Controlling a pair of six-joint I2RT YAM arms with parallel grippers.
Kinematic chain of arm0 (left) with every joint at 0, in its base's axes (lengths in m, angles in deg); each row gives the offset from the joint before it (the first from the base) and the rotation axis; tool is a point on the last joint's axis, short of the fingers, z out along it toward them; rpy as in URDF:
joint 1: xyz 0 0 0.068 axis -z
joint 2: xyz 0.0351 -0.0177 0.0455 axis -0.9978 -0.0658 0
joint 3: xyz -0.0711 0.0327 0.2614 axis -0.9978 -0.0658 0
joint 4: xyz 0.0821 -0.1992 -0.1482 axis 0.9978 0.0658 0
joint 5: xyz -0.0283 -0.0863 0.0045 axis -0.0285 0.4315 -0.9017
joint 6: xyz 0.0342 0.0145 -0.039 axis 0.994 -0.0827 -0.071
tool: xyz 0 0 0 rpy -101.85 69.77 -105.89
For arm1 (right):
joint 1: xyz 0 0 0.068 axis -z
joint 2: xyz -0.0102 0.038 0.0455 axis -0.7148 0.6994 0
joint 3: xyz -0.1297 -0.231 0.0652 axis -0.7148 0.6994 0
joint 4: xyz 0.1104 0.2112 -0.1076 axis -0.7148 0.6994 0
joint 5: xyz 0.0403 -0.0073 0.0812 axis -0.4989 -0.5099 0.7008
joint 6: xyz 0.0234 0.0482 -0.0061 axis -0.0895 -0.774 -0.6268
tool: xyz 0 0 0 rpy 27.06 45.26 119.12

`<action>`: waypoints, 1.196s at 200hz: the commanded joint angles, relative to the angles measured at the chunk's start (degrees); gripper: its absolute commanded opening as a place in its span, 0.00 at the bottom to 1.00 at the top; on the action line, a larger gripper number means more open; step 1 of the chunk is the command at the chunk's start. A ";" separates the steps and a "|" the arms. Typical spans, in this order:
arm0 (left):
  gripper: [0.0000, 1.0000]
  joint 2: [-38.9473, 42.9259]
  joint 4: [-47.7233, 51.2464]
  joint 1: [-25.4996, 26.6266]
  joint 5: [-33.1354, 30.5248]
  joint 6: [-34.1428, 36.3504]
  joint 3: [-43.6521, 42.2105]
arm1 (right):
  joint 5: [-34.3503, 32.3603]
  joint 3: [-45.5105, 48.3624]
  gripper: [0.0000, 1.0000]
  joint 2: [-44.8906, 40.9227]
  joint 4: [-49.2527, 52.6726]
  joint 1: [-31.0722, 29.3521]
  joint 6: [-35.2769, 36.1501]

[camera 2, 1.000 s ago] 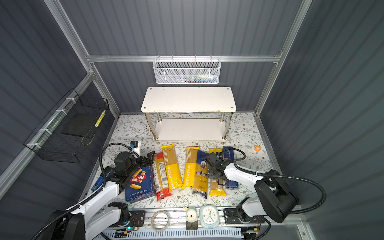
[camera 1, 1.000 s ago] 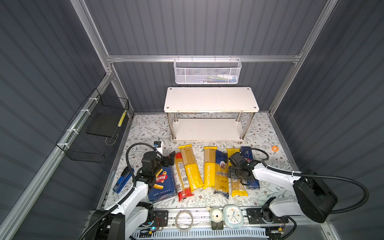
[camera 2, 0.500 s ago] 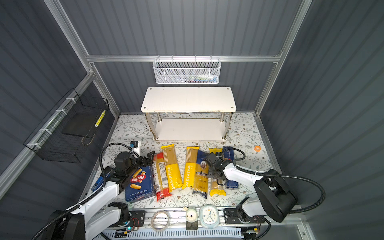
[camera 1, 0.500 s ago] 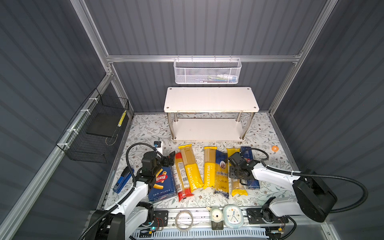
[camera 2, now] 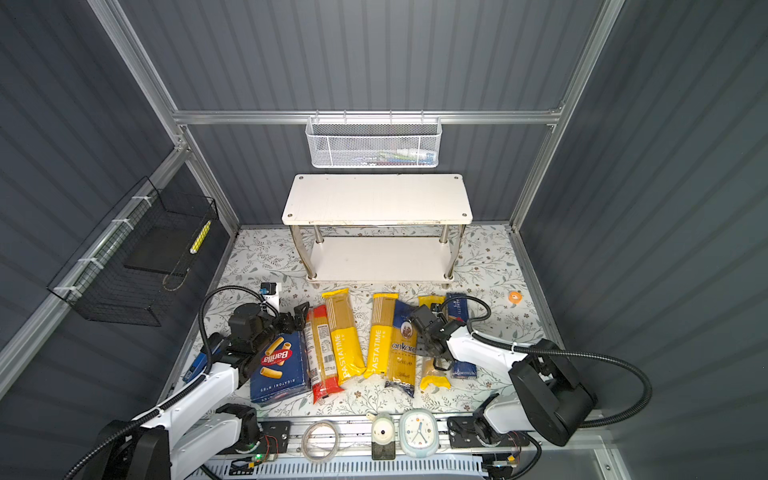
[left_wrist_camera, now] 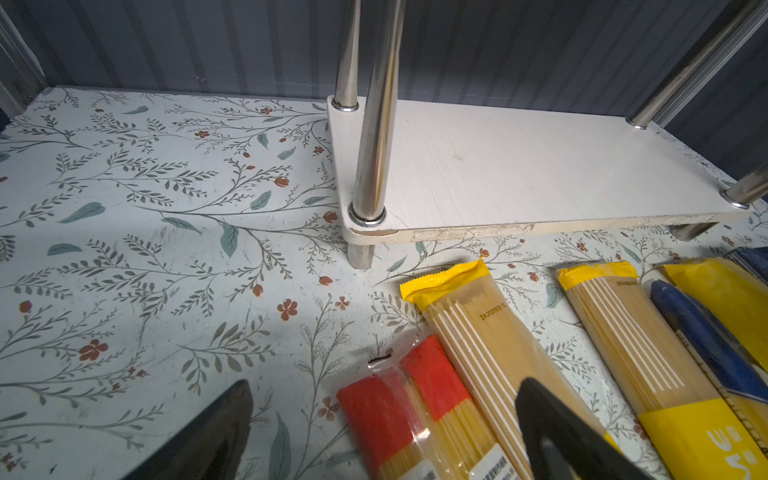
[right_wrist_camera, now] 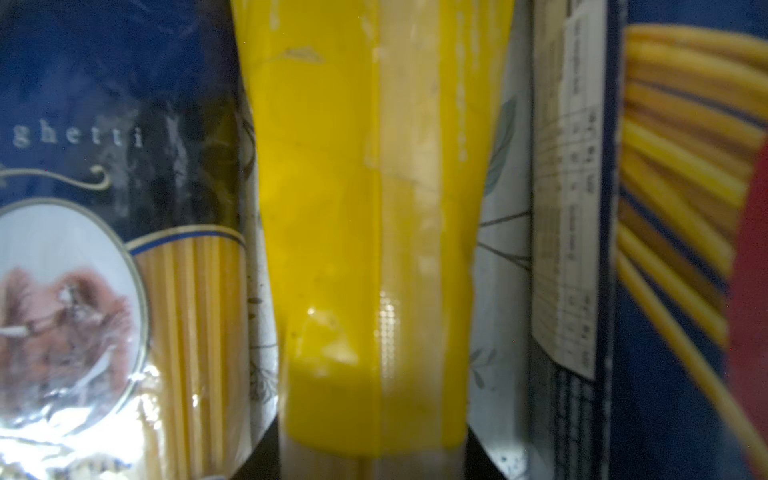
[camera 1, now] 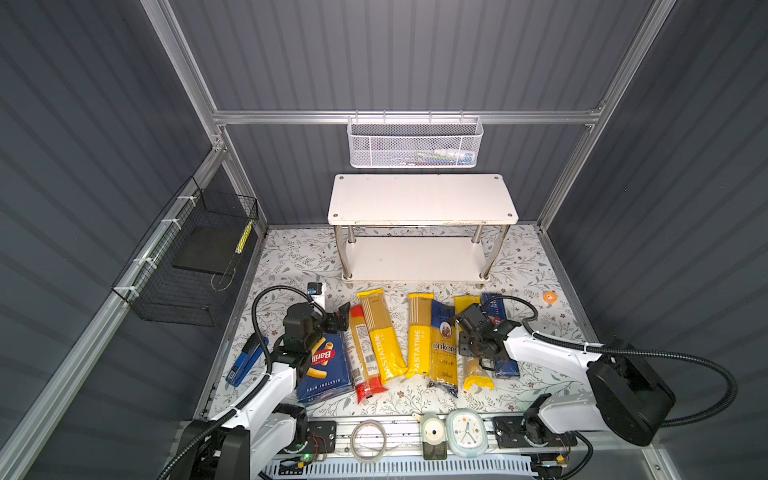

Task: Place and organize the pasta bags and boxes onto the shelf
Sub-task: 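Close the right gripper on the yellow spaghetti bag's yellow end, then lift the yellow spaghetti bag upright with the right gripper toward the shelf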

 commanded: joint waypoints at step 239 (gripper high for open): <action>1.00 -2.23 0.93 0.21 0.64 0.13 3.16 | 3.16 1.30 0.09 -29.16 5.15 -0.23 1.80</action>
